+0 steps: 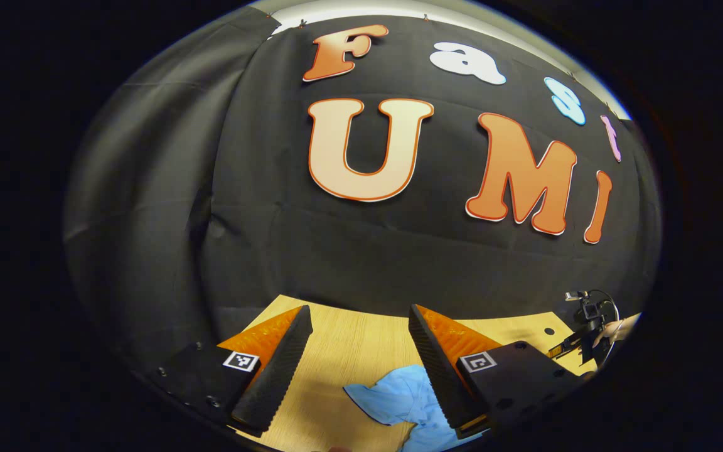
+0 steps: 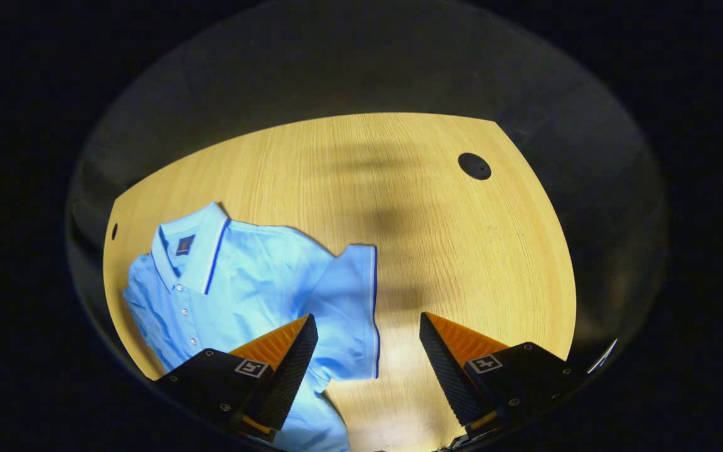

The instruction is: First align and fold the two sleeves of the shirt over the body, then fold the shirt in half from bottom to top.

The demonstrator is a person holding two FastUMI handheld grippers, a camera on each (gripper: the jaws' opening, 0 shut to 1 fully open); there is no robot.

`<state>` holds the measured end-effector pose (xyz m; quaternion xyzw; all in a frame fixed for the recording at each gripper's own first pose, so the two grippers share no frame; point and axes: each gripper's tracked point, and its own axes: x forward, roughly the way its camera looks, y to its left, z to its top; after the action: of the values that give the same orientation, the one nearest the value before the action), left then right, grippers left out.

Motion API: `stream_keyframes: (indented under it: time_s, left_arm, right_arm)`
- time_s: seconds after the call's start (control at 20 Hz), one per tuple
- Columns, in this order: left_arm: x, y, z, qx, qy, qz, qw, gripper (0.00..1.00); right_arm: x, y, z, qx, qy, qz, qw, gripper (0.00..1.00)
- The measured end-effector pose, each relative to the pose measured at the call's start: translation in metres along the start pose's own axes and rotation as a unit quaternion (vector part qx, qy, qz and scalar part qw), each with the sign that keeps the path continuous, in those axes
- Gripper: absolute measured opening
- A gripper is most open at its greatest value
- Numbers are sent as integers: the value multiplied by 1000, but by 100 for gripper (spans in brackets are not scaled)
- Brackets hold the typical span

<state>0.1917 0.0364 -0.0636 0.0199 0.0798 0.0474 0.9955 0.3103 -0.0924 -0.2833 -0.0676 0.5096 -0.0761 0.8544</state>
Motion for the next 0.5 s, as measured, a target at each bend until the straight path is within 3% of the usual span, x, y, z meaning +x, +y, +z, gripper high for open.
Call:
stream_keyframes:
  time_s: [0.05, 0.1, 0.15, 0.25, 0.5]
  left_arm:
    - [2, 3, -1, 1, 3, 3, 1000, 100]
    - [3, 5, -4, 1, 5, 5, 1000, 100]
    - [4, 6, -5, 0, 8, 6, 1000, 100]
    - [7, 6, -12, -3, 15, 6, 1000, 100]
    - [10, 8, -16, 2, 23, 8, 1000, 100]
  right_arm:
    - [5, 0, -1, 3, 7, -1, 1000, 98]
    - [9, 0, -4, 5, 15, -3, 1000, 92]
    - [14, -3, -6, 9, 25, -9, 1000, 98]
    - [22, 0, -12, 18, 49, -4, 999, 99]
    - [27, 6, -12, 34, 57, 8, 998, 91]
